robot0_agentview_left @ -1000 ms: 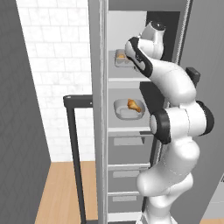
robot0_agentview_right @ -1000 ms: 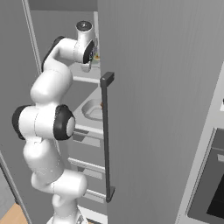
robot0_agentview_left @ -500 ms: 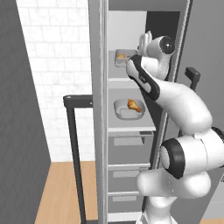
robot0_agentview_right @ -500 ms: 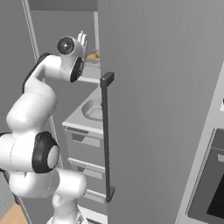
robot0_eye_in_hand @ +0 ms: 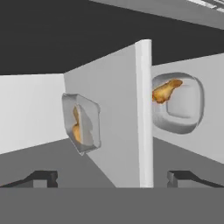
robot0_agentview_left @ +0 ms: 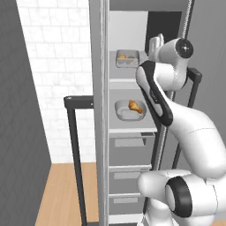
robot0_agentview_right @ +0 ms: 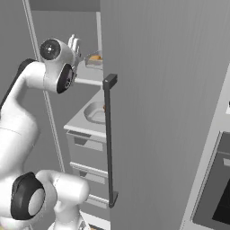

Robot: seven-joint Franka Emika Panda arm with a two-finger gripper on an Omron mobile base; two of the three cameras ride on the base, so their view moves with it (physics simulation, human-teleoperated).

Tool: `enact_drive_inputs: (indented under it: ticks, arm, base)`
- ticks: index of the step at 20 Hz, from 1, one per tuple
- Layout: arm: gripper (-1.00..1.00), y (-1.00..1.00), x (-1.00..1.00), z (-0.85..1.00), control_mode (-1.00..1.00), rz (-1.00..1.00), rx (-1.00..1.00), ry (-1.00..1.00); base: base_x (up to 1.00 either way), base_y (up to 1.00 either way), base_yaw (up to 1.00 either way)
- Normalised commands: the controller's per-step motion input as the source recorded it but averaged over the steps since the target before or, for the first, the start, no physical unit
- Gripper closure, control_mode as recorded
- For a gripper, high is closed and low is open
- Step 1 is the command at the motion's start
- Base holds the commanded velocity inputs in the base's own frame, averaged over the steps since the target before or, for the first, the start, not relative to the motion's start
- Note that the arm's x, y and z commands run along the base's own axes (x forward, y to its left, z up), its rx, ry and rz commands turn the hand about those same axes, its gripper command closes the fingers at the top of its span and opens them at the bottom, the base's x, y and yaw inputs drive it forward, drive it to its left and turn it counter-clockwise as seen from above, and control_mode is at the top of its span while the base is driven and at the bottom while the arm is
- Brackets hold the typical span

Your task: Take the meat container that has the chicken drumstick and place it on the second highest rack of the freezer. Then take the vegetable container that has the potato and sweet potato and place it on the highest rack of the freezer.

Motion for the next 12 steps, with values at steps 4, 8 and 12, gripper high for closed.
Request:
enact_drive_inputs:
  ticks: [4, 8, 12]
  arm:
    - [-1.00, -0.20, -1.00, -0.07, -1.00, 0.00, 0.00, 0.10]
    - [-1.00, -0.15, -1.00, -0.45, -1.00, 0.00, 0.00, 0.02]
    - [-1.00, 0.00, -1.00, -0.74, -1.00, 0.00, -0.02, 0.00]
  base:
    - [0.00, 0.00, 0.00]
    - [0.00, 0.00, 0.00]
    - [0.00, 0.00, 0.00]
